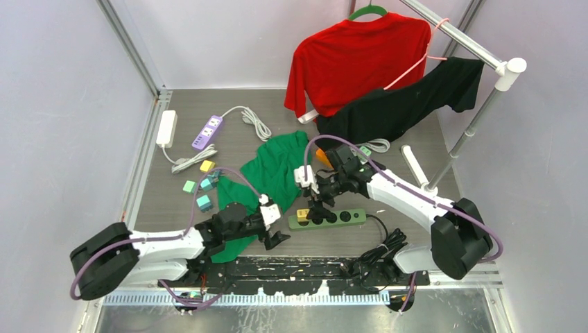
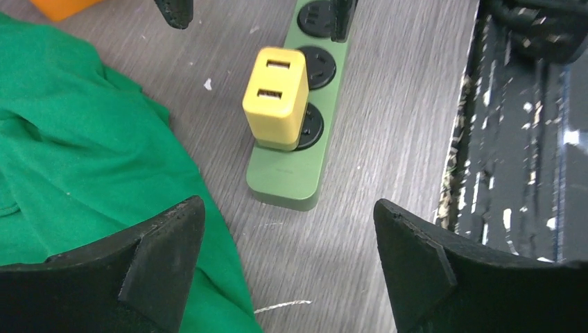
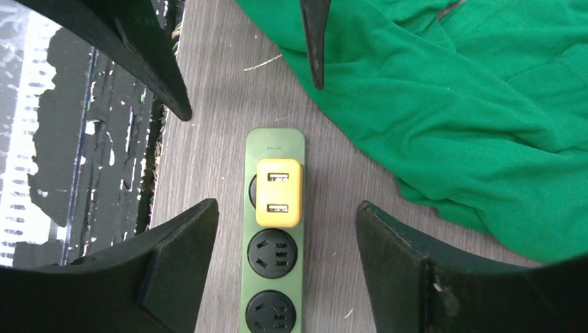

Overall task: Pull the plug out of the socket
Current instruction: Remove the plug from the socket.

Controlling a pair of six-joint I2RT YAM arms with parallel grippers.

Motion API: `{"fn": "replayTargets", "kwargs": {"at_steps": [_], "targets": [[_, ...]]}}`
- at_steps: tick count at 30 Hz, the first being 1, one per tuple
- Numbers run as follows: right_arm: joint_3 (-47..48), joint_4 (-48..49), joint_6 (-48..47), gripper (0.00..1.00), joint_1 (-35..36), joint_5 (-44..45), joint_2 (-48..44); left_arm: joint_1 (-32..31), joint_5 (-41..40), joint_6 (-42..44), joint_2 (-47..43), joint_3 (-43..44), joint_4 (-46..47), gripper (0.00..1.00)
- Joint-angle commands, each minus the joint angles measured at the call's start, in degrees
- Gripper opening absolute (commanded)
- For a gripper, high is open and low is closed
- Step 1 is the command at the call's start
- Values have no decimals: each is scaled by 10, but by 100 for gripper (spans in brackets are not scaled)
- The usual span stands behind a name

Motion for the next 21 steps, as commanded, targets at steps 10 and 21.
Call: {"fn": "replayTargets", "kwargs": {"at_steps": [10,21], "targets": [[-13,52,-23,52,89,99,37,-3,23,62,186,32,205,78],[-10,45,-35,38,106,123,60,-2,23,64,290,30,323,73]]}}
